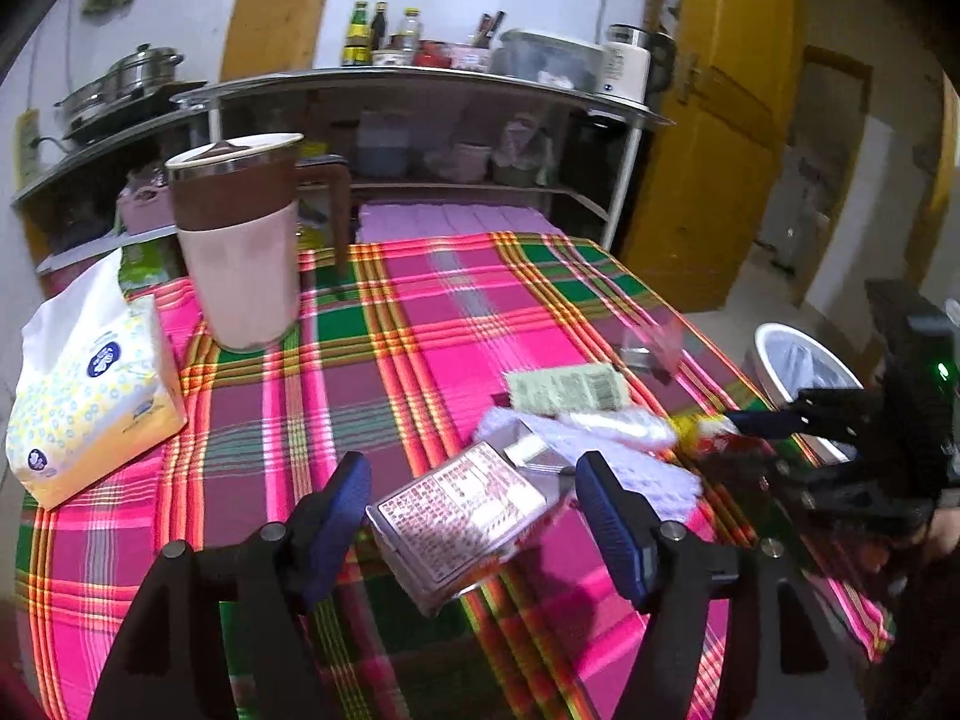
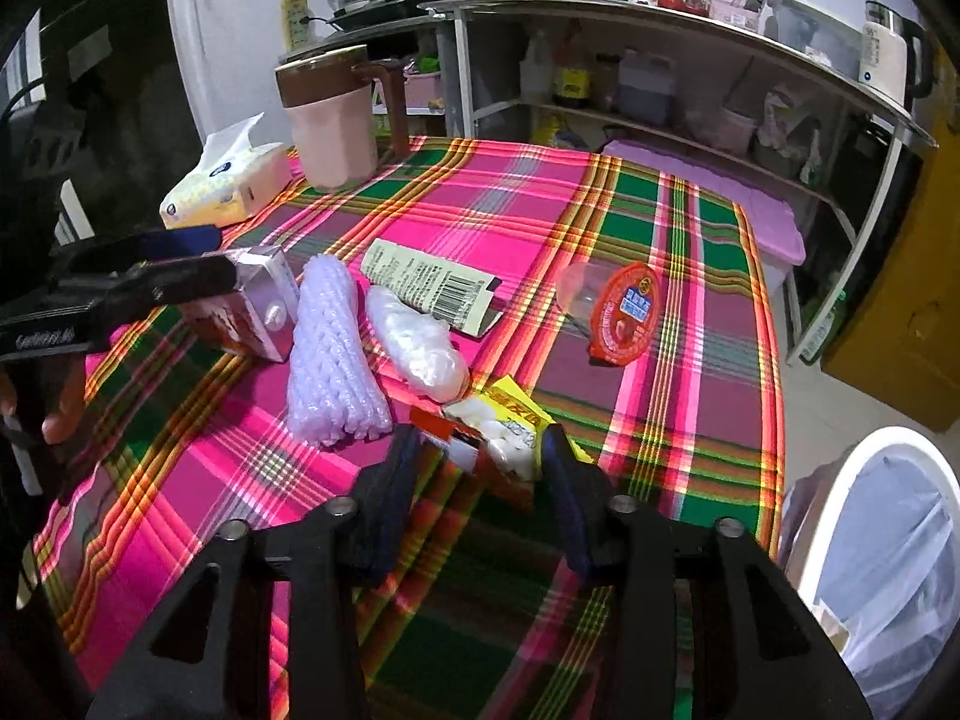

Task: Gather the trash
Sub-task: 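Grasp the strawberry milk carton with the left tool while the right tool grasps the yellow wrapper, then carry the carton and yellow wrapper over the bin with both tools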

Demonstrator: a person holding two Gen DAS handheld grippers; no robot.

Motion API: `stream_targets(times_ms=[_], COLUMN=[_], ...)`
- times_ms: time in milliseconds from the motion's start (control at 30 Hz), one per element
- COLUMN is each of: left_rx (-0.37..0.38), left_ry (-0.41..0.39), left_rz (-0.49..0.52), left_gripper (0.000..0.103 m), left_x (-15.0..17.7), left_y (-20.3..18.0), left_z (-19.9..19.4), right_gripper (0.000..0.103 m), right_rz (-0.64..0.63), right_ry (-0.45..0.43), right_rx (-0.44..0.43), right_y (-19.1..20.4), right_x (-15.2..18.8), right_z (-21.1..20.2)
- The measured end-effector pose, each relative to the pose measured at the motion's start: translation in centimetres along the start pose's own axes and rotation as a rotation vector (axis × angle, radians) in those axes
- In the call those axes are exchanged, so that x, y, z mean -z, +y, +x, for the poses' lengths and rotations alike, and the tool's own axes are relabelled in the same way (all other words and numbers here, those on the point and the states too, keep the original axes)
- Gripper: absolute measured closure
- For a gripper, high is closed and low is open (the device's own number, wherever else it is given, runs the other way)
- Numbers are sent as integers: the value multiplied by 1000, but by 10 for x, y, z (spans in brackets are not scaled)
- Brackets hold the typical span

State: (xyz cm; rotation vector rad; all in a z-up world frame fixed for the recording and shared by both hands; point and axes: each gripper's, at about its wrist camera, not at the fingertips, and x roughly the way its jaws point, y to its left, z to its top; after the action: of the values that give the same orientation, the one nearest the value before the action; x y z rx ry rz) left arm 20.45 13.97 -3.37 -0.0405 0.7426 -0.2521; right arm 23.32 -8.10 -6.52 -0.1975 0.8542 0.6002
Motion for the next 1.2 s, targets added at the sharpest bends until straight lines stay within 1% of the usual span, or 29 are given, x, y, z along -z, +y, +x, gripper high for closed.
stream_targets(times_ms=[67,100,233,367,400,433,467,500,533,733,933,1200], left_rx=[5,8,14,-17,-24,-30,-43,-57,-64,-83,-97,-112], left_ry=[6,9,23,32,34,35,40,46,49,22,-17,-62], left_rz=[33,46,59,52,52,54,55,52,47,-1,-69,-112], left_gripper=[33,33,33,33,38,50,56,64,66,66,66,66], left_x=[4,6,11,16,17,18,19,20,20,27,33,40], left_y=[-6,-8,-15,-21,-22,-23,-25,-27,-27,-36,-50,-84], left_z=[-3,-4,-6,-2,-1,-1,0,1,2,-7,-27,-56], right_gripper=[83,85,88,90,91,91,91,91,91,91,91,91], right_rz=[11,15,27,29,30,30,32,34,37,58,75,99], right_ry=[4,4,1,-7,-10,-12,-14,-16,-18,-39,-68,-113], right_rx=[-3,-6,-9,-17,-18,-20,-21,-23,-25,-32,-33,-23], right_y=[-1,-2,-2,0,0,1,1,1,1,-1,-2,-5], right_x=[1,1,4,6,6,7,7,8,9,14,21,37], right_z=[0,-1,-4,-9,-11,-12,-14,-15,-16,-31,-51,-87])
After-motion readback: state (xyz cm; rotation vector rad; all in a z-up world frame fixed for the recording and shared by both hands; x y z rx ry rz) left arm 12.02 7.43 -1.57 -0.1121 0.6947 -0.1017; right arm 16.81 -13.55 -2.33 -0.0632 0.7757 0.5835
